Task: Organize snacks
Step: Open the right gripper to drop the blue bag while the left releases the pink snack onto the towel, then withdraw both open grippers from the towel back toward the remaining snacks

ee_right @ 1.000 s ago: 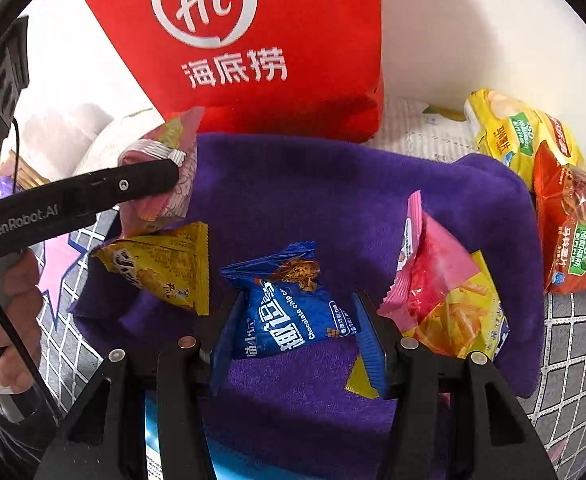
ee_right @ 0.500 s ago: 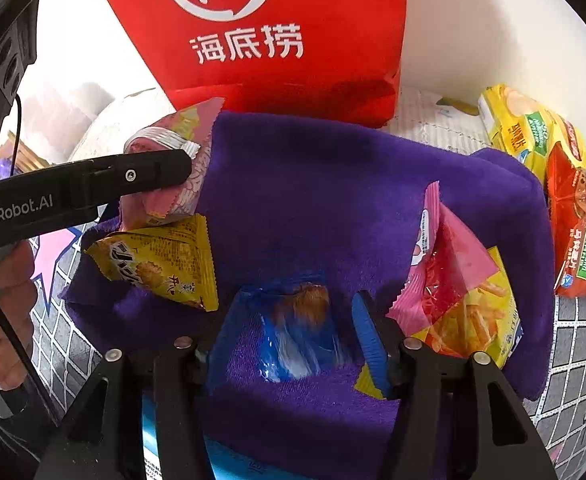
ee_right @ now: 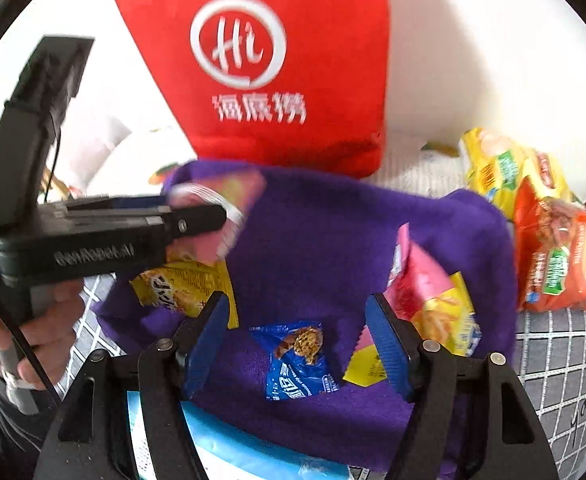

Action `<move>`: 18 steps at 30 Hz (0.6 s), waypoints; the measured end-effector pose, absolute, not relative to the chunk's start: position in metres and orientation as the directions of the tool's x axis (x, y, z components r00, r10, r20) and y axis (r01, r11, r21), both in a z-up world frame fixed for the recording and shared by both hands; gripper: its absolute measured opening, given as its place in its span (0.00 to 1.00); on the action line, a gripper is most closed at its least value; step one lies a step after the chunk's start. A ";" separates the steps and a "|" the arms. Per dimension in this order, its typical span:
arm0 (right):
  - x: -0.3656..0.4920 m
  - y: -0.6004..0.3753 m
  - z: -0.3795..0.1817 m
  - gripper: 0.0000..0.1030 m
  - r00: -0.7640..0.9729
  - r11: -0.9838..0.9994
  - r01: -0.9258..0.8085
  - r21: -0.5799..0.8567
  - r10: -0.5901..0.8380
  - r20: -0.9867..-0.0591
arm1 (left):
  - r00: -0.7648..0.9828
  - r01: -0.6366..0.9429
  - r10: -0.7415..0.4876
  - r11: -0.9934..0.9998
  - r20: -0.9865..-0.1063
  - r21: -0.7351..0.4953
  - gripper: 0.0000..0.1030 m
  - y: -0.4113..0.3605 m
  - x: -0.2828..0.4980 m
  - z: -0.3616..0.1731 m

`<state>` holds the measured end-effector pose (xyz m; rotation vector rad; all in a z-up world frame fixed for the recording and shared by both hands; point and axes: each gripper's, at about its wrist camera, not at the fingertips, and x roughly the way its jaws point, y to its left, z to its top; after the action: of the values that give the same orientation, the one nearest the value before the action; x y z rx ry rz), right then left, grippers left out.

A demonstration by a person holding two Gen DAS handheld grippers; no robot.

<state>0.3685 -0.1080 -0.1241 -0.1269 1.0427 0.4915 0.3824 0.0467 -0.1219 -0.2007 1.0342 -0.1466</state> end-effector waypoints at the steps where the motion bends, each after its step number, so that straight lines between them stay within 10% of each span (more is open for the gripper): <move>1: 0.367 -0.109 -0.121 0.68 0.418 0.887 -0.445 0.123 0.328 -0.847 | 0.508 0.031 -0.216 0.972 -0.834 -0.233 0.61 0.045 0.381 -0.120; 10: 0.332 -0.128 -0.081 0.68 0.599 0.929 -0.371 0.021 0.257 -0.758 | 0.553 0.069 -0.219 0.973 -0.804 -0.218 0.64 0.033 0.364 -0.094; 18: 0.271 -0.180 -0.065 0.48 0.635 0.958 -0.286 -0.036 0.161 -0.756 | 0.627 0.129 -0.201 0.980 -0.753 -0.154 0.63 0.012 0.324 -0.055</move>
<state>0.2713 -0.1804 -0.0649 -0.1577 0.8464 0.2566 0.3244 0.0117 -0.0555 -0.0883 0.8737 -0.1897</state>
